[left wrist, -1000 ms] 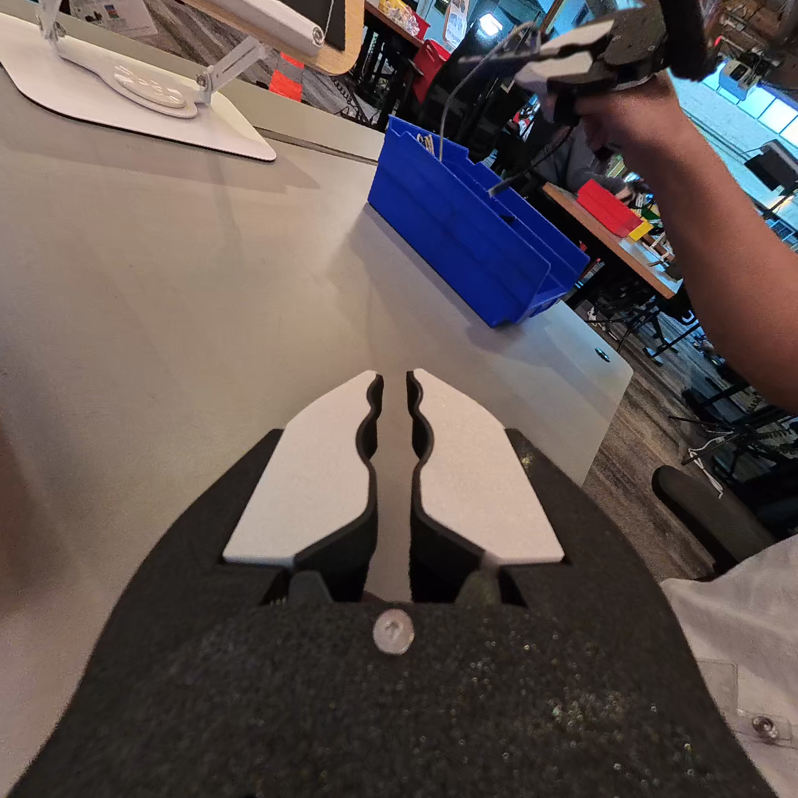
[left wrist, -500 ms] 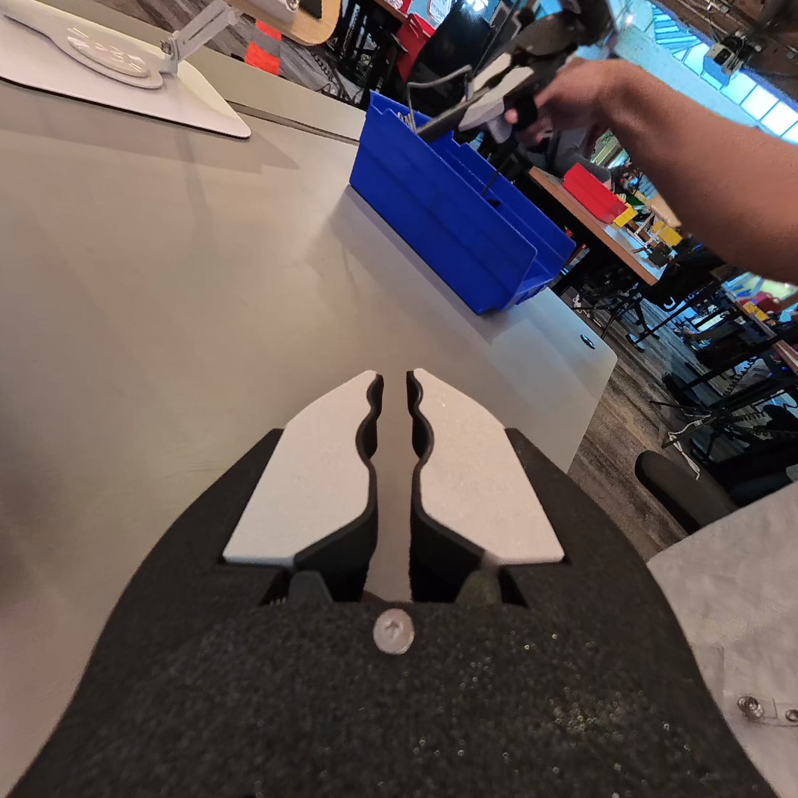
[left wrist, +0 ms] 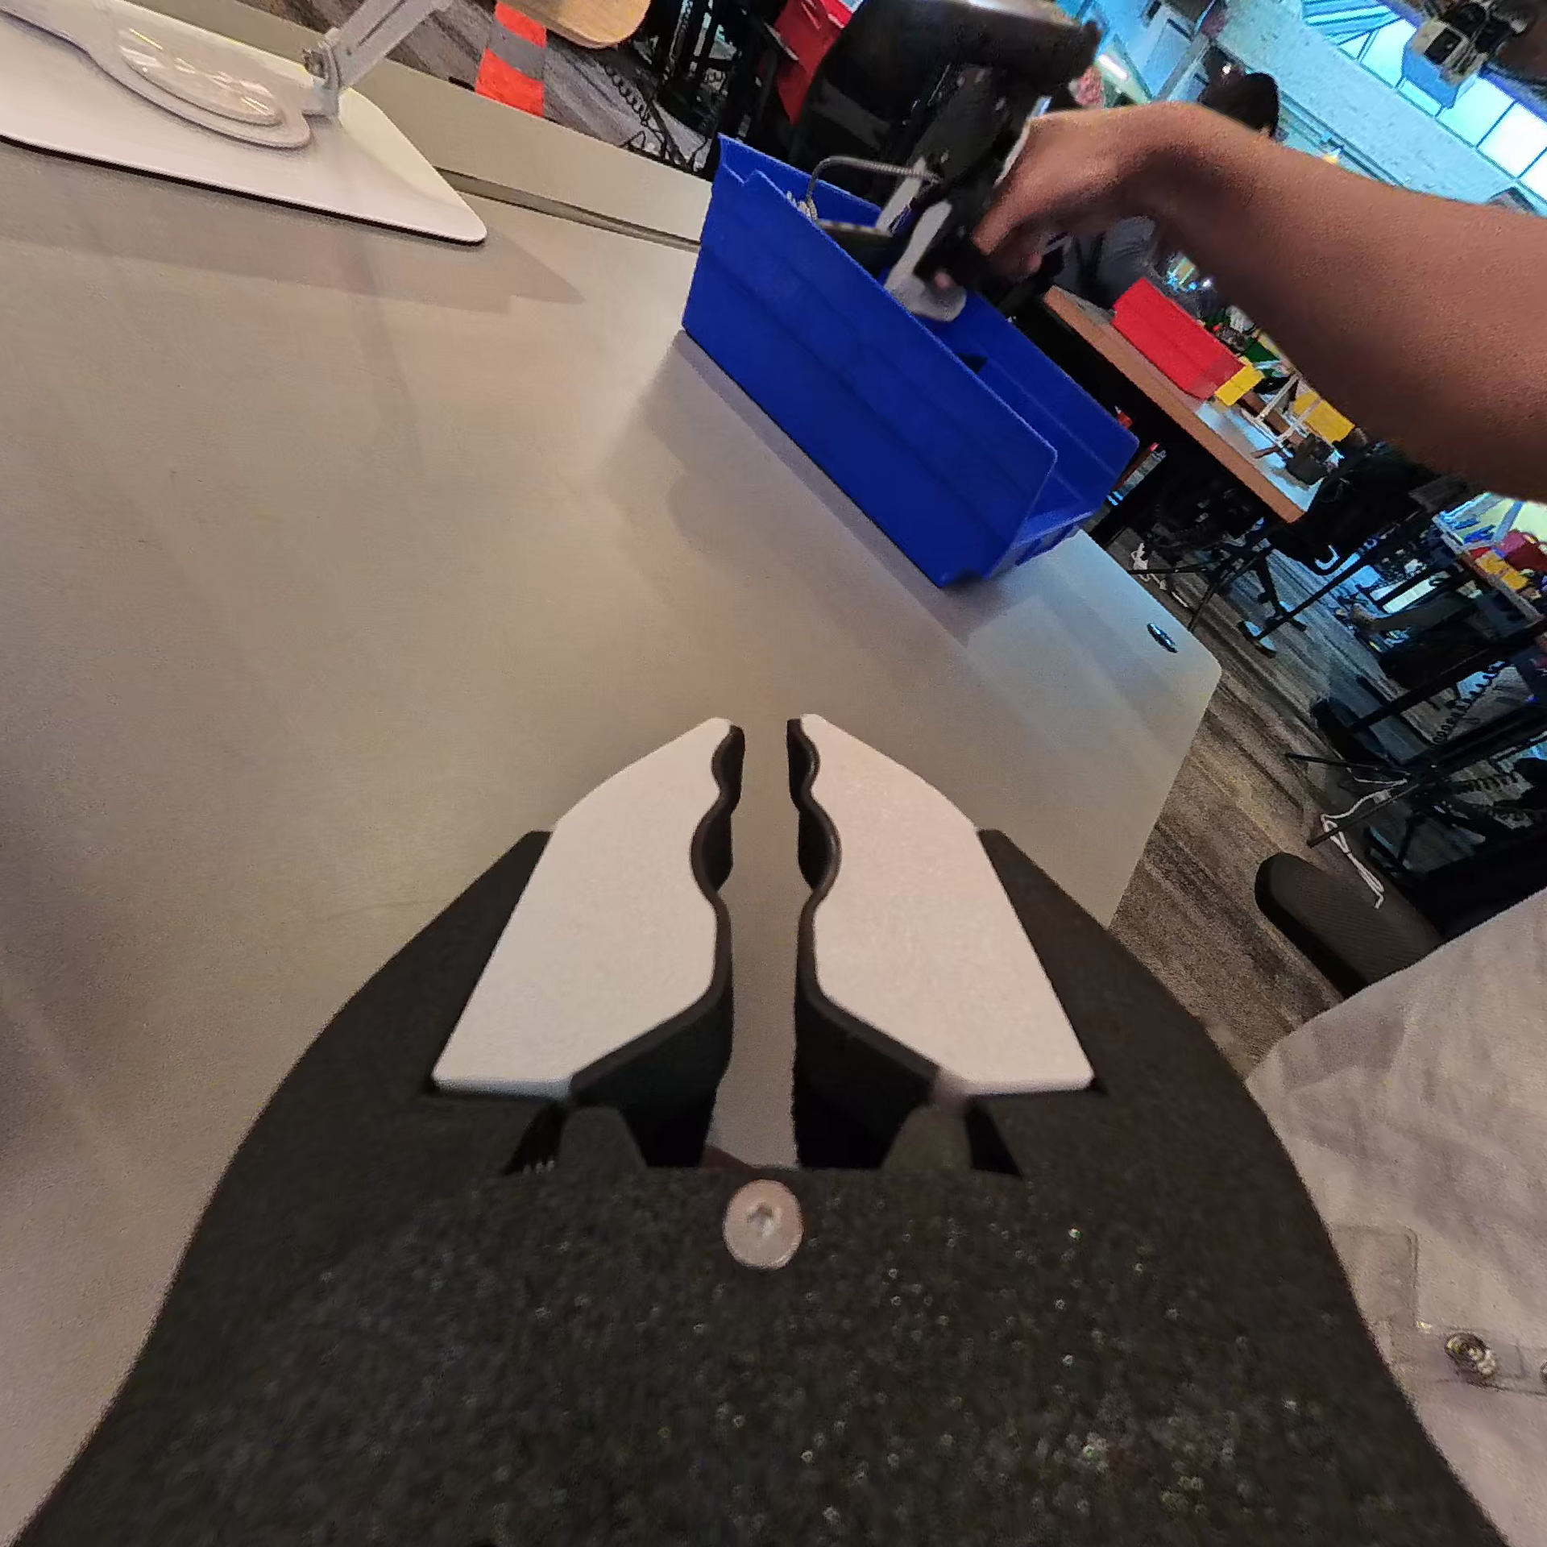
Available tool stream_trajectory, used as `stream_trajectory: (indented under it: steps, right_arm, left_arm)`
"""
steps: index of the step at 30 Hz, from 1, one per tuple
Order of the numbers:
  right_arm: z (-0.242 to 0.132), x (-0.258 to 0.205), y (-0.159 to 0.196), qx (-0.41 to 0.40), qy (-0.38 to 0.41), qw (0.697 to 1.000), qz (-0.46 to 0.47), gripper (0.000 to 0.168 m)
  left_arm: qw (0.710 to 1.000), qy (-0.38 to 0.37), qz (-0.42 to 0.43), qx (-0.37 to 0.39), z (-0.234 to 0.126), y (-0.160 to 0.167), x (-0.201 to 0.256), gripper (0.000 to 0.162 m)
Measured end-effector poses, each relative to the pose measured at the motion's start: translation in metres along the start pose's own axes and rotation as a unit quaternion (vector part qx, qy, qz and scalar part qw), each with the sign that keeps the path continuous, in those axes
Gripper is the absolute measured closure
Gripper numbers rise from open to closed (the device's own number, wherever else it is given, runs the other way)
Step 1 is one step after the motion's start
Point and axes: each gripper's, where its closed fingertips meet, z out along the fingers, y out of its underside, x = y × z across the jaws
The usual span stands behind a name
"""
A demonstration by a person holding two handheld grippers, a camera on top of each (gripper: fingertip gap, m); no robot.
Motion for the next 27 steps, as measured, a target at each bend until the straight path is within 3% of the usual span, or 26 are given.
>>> stream_trajectory:
  steps: [4, 8, 12, 14, 17, 19, 21, 23, 27]
  right_arm:
    - [-0.049, -0.001, 0.013, 0.042, 0.011, 0.999, 0.014, 0.108]
    - [-0.108, 0.012, 0.042, 0.072, 0.09, 0.992, 0.046, 0.107]
    - [-0.168, -0.023, 0.033, 0.251, 0.139, 0.952, 0.105, 0.114]
    - [-0.182, -0.071, 0.013, 0.387, 0.112, 0.905, 0.136, 0.12]
    - [-0.182, -0.155, -0.016, 0.579, -0.016, 0.784, 0.225, 0.128]
    - [-0.17, -0.203, -0.028, 0.644, -0.085, 0.708, 0.278, 0.131]
    - [-0.152, -0.234, -0.036, 0.668, -0.087, 0.667, 0.319, 0.131]
    - [-0.139, -0.255, -0.043, 0.668, -0.062, 0.665, 0.329, 0.132]
    - [-0.113, -0.266, -0.051, 0.638, 0.059, 0.726, 0.249, 0.132]
  left_arm:
    - [1.0, 0.001, 0.004, 0.001, -0.001, -0.001, 0.001, 0.152]
    - [1.0, 0.006, -0.004, 0.003, -0.001, -0.002, 0.001, 0.152]
    - [1.0, 0.003, -0.003, 0.004, -0.002, -0.002, 0.001, 0.152]
    - [1.0, -0.001, 0.001, 0.002, -0.001, -0.002, 0.0, 0.152]
    - [1.0, -0.006, 0.008, -0.007, 0.002, 0.001, -0.001, 0.152]
    - [1.0, -0.014, 0.015, -0.013, 0.004, 0.003, -0.004, 0.152]
    - [0.999, -0.021, 0.024, -0.011, 0.004, 0.003, -0.005, 0.152]
    - [0.999, -0.017, 0.028, -0.007, 0.004, 0.001, -0.003, 0.151]
    - [0.999, 0.041, 0.026, 0.022, 0.002, -0.009, 0.013, 0.148]
